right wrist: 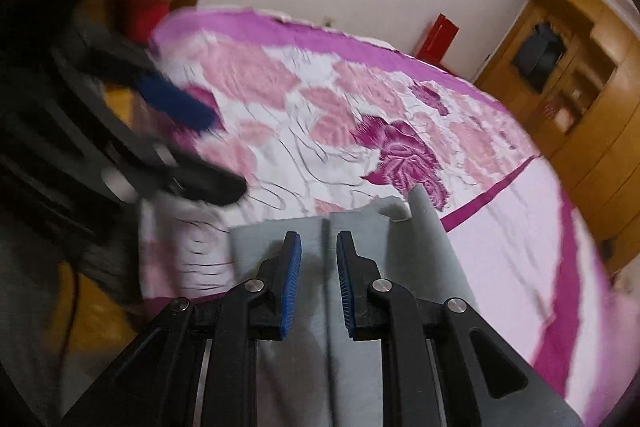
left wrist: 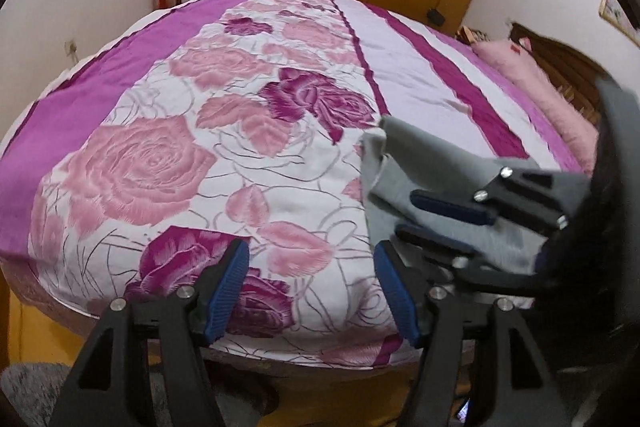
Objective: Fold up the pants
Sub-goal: 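Lift the cuff with the right gripper and fold it toward the left gripper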
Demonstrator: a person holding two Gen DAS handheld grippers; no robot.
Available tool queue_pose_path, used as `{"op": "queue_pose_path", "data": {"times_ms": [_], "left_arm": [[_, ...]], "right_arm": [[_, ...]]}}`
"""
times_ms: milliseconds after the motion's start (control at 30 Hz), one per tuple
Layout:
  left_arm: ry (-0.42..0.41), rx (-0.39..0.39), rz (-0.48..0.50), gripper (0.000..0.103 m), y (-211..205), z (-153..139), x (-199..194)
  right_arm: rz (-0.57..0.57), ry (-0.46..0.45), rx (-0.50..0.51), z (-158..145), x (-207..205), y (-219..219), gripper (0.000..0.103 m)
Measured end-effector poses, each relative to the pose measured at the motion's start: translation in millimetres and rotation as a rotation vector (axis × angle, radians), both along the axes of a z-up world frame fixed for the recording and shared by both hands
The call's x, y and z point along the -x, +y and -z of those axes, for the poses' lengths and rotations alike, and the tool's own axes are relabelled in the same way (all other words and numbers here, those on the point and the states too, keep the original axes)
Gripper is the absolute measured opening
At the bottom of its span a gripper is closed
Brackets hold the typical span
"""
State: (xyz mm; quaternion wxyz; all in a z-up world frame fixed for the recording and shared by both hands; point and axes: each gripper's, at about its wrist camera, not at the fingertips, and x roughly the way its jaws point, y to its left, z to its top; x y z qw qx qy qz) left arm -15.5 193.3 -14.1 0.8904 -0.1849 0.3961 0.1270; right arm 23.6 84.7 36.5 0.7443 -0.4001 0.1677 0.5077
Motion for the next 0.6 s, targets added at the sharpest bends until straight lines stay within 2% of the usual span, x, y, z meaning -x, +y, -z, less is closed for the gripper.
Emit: {"op": "queue_pose_path", "data": {"times_ms": [67, 167, 267, 333, 467, 533, 600], "left_arm": [[-0.014, 0.036, -0.02, 0.068, 8, 1, 2], [-0.008, 0.044, -0.028, 0.068, 11, 4, 0], [0.007, 0.041, -0.024, 0.068, 12, 7, -2], [0.011, 0.052, -0.026, 0.068, 15, 9, -3], [-0.002, 0.077, -0.028, 0.068, 18, 9, 0], [-0.006, 0.086, -0.032, 0.068, 19, 8, 1], [-0.012, 0.095, -0.037, 0.068, 21, 8, 2]], "right_arm": [[0.018, -0.045, 0.011, 4, 1, 3, 0.015], [0.034, -0.068, 0.013, 6, 0, 5, 0.015], [0.025, -0.044, 0.018, 9, -3, 8, 0.014], [0.028, -0.035, 0.009, 10, -5, 8, 0.001], [0.01, -0.025, -0.045, 0, 0, 0, 0.0], [-0.04, 0.009, -0.07, -12, 2, -10, 0.0], [-0.076, 0.004, -0.076, -21, 6, -15, 0.0]]}}
